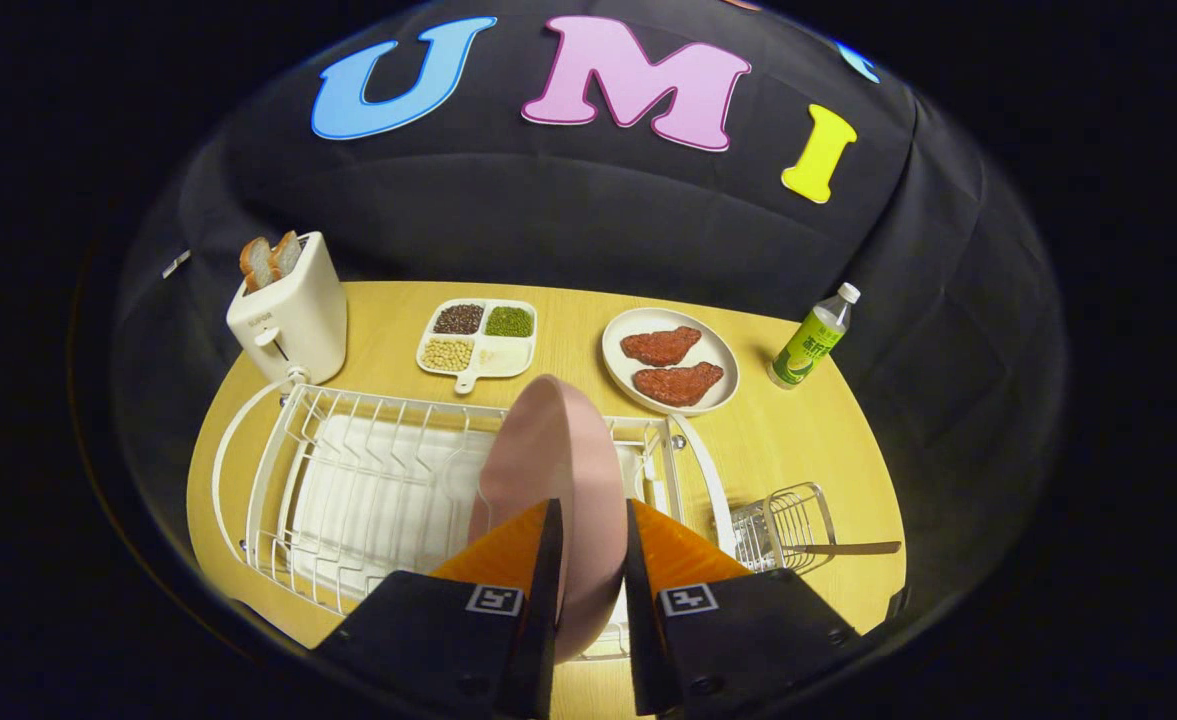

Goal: Take the plate from the dish rack, then take the spoon from the basket and place it into the plate.

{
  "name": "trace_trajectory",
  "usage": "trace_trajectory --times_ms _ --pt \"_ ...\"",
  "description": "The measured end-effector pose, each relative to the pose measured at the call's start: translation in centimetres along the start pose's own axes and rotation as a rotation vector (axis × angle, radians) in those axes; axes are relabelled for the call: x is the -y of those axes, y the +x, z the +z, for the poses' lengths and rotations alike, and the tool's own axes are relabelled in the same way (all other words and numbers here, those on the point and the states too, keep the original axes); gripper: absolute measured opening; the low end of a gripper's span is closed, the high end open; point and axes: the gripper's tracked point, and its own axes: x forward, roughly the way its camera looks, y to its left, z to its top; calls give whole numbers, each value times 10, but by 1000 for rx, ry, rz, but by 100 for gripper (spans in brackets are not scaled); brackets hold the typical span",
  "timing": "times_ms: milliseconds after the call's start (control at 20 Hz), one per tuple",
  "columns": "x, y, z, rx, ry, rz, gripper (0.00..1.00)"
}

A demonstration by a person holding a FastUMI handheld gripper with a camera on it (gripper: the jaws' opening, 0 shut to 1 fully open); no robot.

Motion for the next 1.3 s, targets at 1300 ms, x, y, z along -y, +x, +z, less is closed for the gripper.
trace_trajectory --times_ms 1300 --pt "-8 -28 71 305 -279 -127 17"
